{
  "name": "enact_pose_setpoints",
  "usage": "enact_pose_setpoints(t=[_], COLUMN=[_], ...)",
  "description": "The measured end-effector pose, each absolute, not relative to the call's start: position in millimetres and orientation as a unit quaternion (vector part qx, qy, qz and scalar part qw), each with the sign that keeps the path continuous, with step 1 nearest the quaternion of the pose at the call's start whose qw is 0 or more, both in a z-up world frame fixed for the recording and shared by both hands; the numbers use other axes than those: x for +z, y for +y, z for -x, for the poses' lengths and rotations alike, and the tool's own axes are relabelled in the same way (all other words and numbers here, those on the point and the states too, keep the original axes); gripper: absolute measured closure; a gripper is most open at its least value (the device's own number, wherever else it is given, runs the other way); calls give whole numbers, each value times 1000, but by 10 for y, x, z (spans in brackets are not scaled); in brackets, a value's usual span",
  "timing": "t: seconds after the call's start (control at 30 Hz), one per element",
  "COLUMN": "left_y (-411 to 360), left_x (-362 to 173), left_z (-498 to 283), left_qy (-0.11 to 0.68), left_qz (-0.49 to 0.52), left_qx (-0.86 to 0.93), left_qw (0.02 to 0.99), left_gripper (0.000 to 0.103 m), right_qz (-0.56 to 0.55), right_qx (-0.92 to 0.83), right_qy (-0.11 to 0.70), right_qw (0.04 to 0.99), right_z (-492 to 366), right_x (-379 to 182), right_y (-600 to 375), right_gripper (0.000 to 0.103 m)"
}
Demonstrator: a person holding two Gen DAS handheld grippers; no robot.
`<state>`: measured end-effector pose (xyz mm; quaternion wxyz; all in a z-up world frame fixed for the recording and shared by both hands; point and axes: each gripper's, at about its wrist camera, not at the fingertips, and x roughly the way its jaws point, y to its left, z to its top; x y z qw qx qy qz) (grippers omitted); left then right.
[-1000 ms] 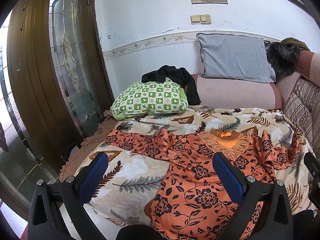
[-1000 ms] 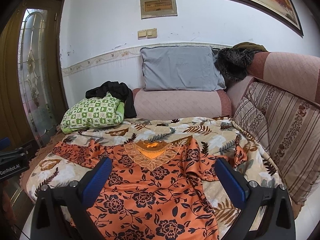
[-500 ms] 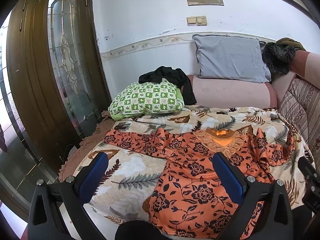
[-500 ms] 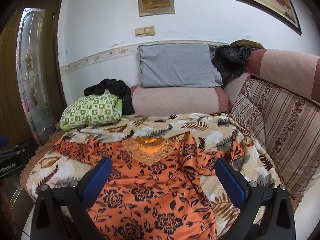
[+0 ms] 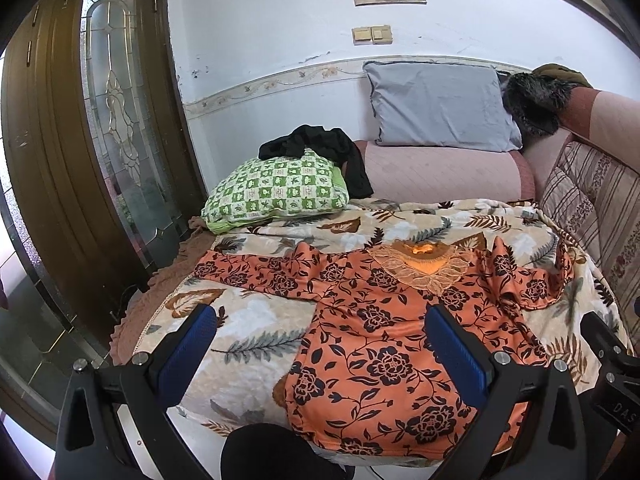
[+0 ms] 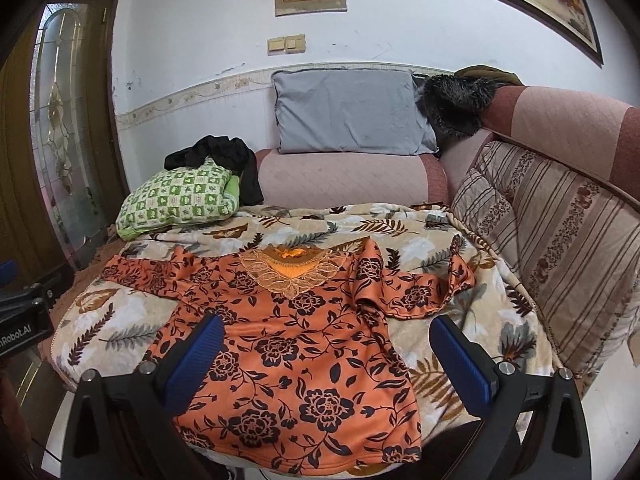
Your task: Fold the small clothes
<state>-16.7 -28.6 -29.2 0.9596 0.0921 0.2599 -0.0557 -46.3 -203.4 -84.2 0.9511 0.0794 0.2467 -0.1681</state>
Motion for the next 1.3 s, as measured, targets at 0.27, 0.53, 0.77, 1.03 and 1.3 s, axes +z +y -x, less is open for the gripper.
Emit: enact_pose_setpoints(t=[0.27, 0.53, 0.77, 1.03, 1.3], left_y=[-271, -255, -296, -359, -495], left_x=[-380, -509, -618, -830, -1831], left_z=[17, -228, -447, -784, -1541], left_qy=[270, 286, 301, 348, 511], left_qz=[-86, -83, -86, -65, -9], left_qx=[-54, -46, -40, -65, -105], left_qw=[958, 954, 949, 933, 853], left_gripper=[0, 0, 0, 0, 0], right_qz=[-80, -80, -91, -102, -161], right_qx=[-175, -172, -174, -171, -217], right_qy=[254, 268, 274, 280, 273], right_qw=[948, 945, 942, 939, 923], right_z=[386, 160, -54, -246, -391], right_x=[-882, -988, -1073, -1201, -1699], right_y=[-2045, -2055, -2167, -2358, -3671], right_gripper=[0, 0, 0, 0, 0])
